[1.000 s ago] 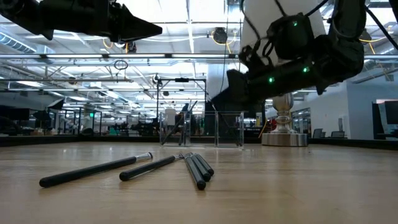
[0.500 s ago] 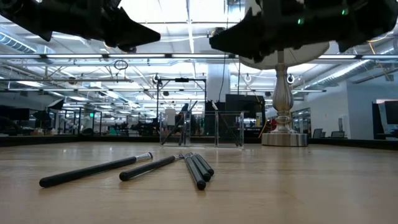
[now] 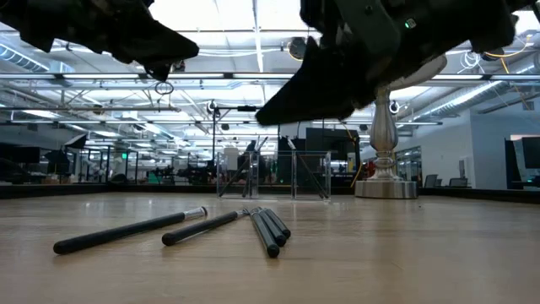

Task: Put items in baskets/containers
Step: Put the black liner brush transparent organizer

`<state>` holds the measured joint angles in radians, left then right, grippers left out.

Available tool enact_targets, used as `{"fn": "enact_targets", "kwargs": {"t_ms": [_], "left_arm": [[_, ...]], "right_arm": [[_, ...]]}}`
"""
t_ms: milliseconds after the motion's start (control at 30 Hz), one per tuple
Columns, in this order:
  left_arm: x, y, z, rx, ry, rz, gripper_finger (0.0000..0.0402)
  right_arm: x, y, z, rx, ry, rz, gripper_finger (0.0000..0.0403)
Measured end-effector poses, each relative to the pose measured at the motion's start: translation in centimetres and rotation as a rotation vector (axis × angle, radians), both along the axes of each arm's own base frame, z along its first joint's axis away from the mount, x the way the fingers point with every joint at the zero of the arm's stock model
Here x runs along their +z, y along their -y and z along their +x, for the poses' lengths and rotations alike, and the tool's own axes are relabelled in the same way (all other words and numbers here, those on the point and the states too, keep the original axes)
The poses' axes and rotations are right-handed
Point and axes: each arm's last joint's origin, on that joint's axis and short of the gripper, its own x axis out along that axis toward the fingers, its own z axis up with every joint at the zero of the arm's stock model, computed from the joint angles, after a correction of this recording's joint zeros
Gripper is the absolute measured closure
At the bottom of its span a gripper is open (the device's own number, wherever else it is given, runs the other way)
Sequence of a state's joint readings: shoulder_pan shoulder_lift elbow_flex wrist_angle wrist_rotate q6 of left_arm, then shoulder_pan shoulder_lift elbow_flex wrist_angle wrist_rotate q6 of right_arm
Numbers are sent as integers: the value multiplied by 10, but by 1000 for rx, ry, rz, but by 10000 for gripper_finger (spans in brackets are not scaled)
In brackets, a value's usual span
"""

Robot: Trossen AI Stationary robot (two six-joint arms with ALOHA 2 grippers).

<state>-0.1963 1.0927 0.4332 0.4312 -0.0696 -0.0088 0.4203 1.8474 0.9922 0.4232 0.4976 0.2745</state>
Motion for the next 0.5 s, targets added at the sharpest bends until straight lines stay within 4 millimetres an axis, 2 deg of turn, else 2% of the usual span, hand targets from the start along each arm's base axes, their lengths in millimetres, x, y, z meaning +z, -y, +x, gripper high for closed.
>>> {"fn": "enact_targets", "kwargs": {"t_ms": [67,167,233,367,500], "left_arm": [[-1,4,-1,-13,-10,3,360],[-2,7,-2,-28,-16,7,360],[-1,9,-2,-34,-13,8,360],[-2,8,-2,-16,-17,13,360],[-2,8,-2,0,-15,17,360]], "right_arm": [[-10,-13,2,3,-23,37,395],[-22,-35,-2,-3,-35,-4,396],[-22,-43,-3,37,-38,-38,400],[-18,-44,0,96,-38,-11,402],[-22,-42,-1,79,-67,13,402]]}}
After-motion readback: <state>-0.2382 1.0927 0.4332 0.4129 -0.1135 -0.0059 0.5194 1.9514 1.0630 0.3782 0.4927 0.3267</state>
